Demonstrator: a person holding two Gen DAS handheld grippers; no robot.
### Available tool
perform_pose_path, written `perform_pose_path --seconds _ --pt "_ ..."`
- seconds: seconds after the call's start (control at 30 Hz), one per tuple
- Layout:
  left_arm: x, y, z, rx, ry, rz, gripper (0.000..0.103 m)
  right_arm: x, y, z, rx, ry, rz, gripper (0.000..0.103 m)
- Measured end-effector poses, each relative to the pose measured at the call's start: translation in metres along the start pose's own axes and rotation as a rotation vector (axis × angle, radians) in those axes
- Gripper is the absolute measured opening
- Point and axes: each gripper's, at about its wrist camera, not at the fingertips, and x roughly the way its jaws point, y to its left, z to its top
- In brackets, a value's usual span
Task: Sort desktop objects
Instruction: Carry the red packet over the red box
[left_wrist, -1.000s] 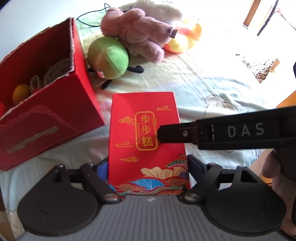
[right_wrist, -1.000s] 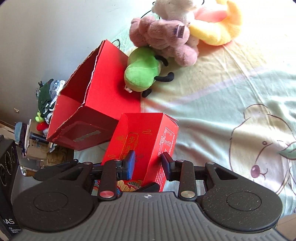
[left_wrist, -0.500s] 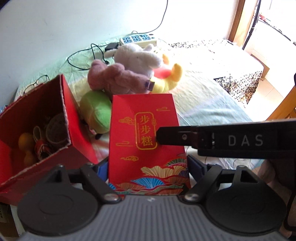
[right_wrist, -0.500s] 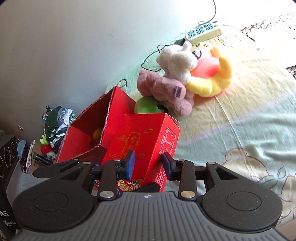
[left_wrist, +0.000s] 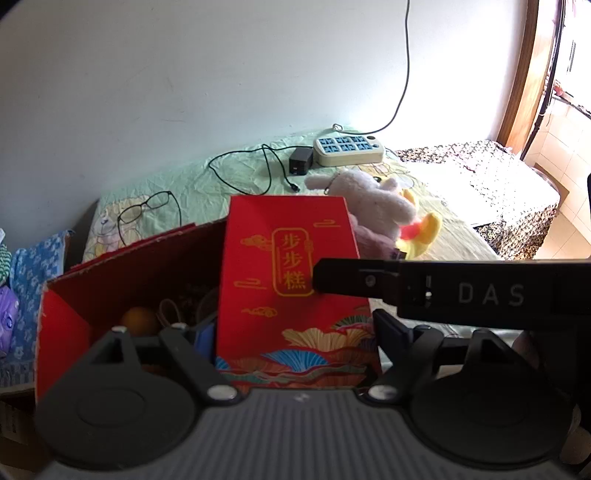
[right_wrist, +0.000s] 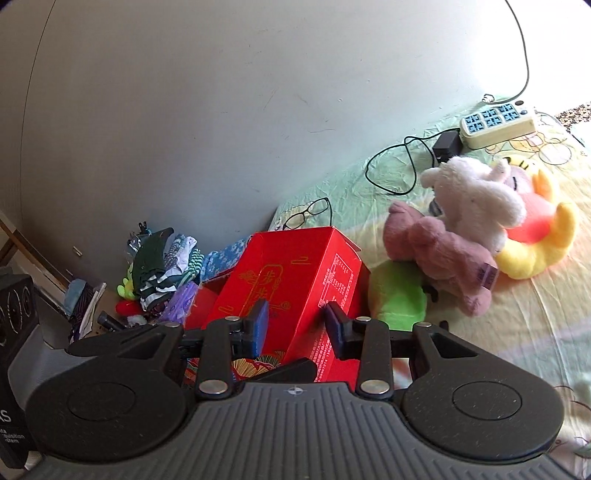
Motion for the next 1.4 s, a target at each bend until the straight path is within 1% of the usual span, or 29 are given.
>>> perform_pose_path --seconds 0.17,0.27,0.5,0.63,0.73,1.0,1.13,1.27,1.4 --pt "-0.003 0.042 0.001 -0.030 -0.012 0.010 0.083 0.031 0.029 0.004 -0.040 0.001 0.004 0.039" --pt "-0.001 0.064 -0.002 -0.047 -0.004 0.013 0.083 0.050 0.041 0.001 -0.053 0.009 0.007 0.039" --pt "0.008 0.101 -0.015 -0.076 0.025 0.036 0.083 0.087 0.060 -0.005 -0.074 0.046 0.017 0.039" --pt "0.014 0.118 -0.021 -0.087 0.048 0.069 0.083 0.107 0.066 -0.010 -0.077 0.074 0.040 0.039" --pt "0.019 0.131 -0.026 -0.107 0.073 0.100 0.083 0.123 0.069 -0.013 -0.055 0.107 0.066 0.039" --pt "0.029 0.156 -0.035 -0.150 0.114 0.200 0.083 0.161 0.077 -0.012 -0.050 0.203 0.143 0.039" --pt "0.039 0.163 -0.036 -0.146 0.144 0.253 0.083 0.179 0.079 -0.011 -0.057 0.257 0.174 0.039" --pt "0.050 0.174 -0.037 -0.172 0.172 0.276 0.083 0.195 0.079 -0.010 -0.064 0.302 0.186 0.039" --pt "0.063 0.183 -0.040 -0.195 0.214 0.288 0.083 0.215 0.074 -0.010 -0.044 0.372 0.198 0.039"
